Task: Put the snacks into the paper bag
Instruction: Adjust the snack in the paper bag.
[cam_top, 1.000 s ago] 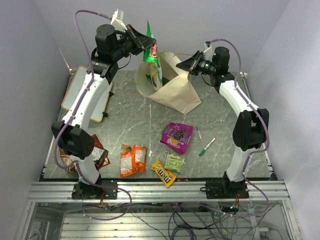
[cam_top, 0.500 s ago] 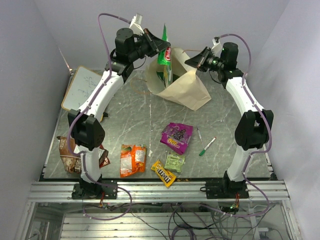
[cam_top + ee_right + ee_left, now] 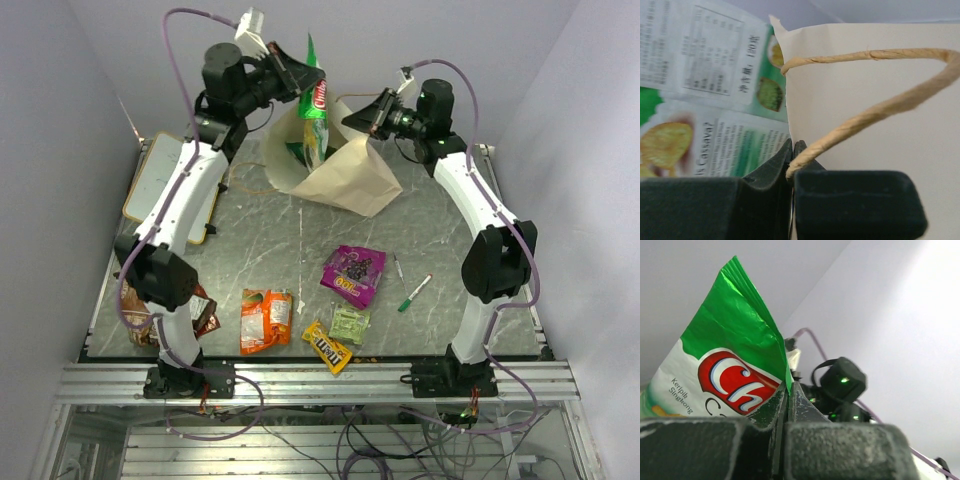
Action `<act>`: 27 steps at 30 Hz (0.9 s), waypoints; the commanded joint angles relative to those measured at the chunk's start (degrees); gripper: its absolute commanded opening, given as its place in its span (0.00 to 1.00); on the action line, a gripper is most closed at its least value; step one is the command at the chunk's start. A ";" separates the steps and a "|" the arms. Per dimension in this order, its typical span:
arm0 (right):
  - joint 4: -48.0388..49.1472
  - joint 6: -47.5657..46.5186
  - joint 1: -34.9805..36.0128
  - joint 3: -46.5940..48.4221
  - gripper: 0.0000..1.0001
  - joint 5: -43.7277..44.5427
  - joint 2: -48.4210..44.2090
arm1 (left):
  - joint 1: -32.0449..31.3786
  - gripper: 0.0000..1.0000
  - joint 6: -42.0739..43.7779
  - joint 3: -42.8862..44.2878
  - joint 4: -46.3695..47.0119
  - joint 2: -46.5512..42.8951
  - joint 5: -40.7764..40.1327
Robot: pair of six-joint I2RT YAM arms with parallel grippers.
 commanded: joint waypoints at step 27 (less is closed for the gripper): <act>-5.72 -13.75 -3.71 -3.26 0.00 2.64 -0.34 | -6.15 0.07 9.66 -1.13 -2.33 -0.10 -10.82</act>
